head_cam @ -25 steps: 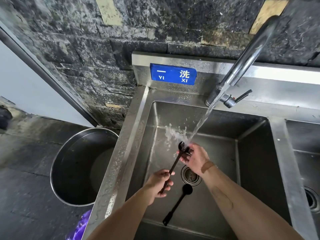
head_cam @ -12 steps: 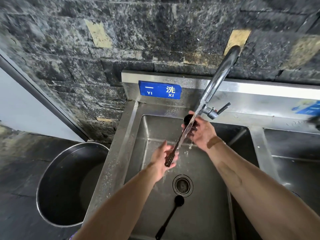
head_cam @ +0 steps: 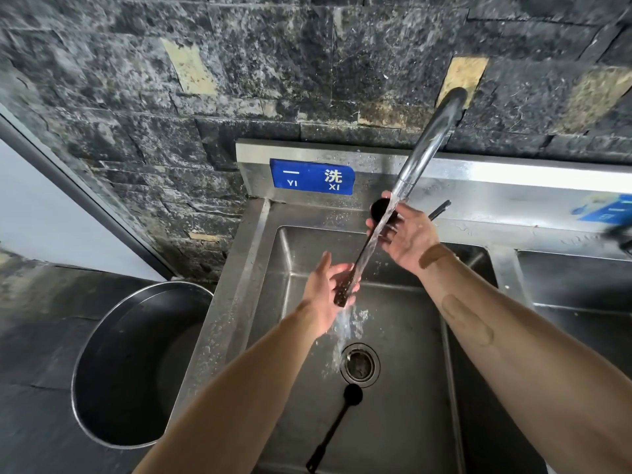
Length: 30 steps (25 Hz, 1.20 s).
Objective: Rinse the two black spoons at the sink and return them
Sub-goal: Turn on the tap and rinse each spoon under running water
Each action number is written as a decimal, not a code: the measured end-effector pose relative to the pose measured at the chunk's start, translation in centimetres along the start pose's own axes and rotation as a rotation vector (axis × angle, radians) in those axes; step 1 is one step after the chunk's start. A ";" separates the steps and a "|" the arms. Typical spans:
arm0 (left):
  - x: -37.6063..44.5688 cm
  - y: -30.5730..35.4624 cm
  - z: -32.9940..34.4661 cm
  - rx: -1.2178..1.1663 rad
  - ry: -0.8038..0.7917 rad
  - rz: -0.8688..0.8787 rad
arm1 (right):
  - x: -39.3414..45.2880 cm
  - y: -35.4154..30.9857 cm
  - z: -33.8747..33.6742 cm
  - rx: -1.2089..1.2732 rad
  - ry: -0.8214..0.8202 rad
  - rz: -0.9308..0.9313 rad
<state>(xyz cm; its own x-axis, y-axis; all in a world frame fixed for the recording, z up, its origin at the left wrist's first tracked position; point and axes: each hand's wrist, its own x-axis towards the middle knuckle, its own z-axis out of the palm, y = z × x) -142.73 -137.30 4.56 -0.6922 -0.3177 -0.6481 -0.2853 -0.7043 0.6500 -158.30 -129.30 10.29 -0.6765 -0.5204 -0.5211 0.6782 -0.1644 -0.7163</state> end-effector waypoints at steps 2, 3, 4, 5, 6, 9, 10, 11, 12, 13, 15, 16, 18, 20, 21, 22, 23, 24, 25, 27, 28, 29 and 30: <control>-0.5 -1.2 -1.8 0.039 0.010 -0.041 | -0.1 2.3 -0.4 0.006 0.009 0.037; -0.7 -1.9 -2.8 0.054 0.015 -0.067 | -0.1 3.7 -0.6 0.022 0.014 0.061; -1.0 -2.6 -3.7 0.063 0.020 -0.094 | -0.2 5.1 -0.9 0.040 0.016 0.087; -1.4 -3.4 -4.7 0.065 0.026 -0.121 | -0.3 6.5 -1.1 0.050 0.018 0.111; -1.7 -4.2 -5.6 0.062 0.031 -0.148 | -0.4 7.9 -1.4 0.048 0.021 0.133; -2.9 -6.6 -8.0 0.049 0.024 -0.230 | -1.0 11.6 -2.5 0.008 0.027 0.202; -3.3 -7.3 -8.8 0.062 0.018 -0.256 | -1.3 12.7 -2.8 0.005 0.020 0.226; -3.6 -7.9 -9.4 0.084 0.015 -0.285 | -1.6 13.8 -3.1 0.012 0.016 0.249; -3.9 -8.5 -10.0 0.106 0.012 -0.315 | -1.9 14.8 -3.4 0.026 0.018 0.267; -4.2 -9.1 -10.5 0.122 0.009 -0.342 | -2.2 15.6 -3.7 0.043 0.023 0.287; -4.8 -10.1 -11.7 0.139 0.010 -0.386 | -2.8 17.2 -3.9 0.078 0.042 0.342; -5.1 -10.4 -12.1 0.152 0.010 -0.404 | -3.0 17.8 -4.0 0.085 0.055 0.368; -5.5 -10.9 -12.8 0.184 -0.001 -0.429 | -3.3 18.7 -4.3 0.080 0.086 0.399; -5.7 -11.1 -13.1 0.212 -0.008 -0.433 | -3.6 19.2 -4.7 0.068 0.109 0.398; -5.8 -11.3 -13.2 0.227 -0.003 -0.430 | -3.7 19.4 -4.9 0.072 0.116 0.393; -5.8 -11.5 -13.2 0.240 0.009 -0.422 | -3.7 19.5 -5.2 0.083 0.126 0.395; -5.9 -11.6 -13.2 0.251 0.030 -0.412 | -3.8 19.6 -5.4 0.098 0.131 0.408; -6.0 -11.7 -13.2 0.268 0.059 -0.403 | -3.8 19.7 -5.5 0.100 0.136 0.432; -6.2 -11.9 -13.1 0.295 0.099 -0.395 | -3.9 19.9 -5.6 0.084 0.144 0.458; -6.2 -12.2 -12.8 0.337 0.205 -0.364 | -3.7 20.4 -5.8 0.029 0.163 0.458; -6.1 -12.4 -12.6 0.331 0.262 -0.336 | -3.7 20.6 -5.7 0.017 0.170 0.440; -6.0 -12.6 -12.4 0.313 0.313 -0.299 | -3.7 20.8 -5.6 0.026 0.178 0.427; -5.8 -12.7 -12.2 0.296 0.355 -0.260 | -3.7 20.9 -5.6 0.048 0.187 0.423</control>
<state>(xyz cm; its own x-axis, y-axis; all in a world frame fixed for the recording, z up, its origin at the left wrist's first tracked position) -126.96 -134.26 -4.77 -0.3214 -0.3876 -0.8640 -0.6280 -0.5956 0.5009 -143.23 -126.16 -5.32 -0.3745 -0.3907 -0.8409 0.9153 -0.0106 -0.4026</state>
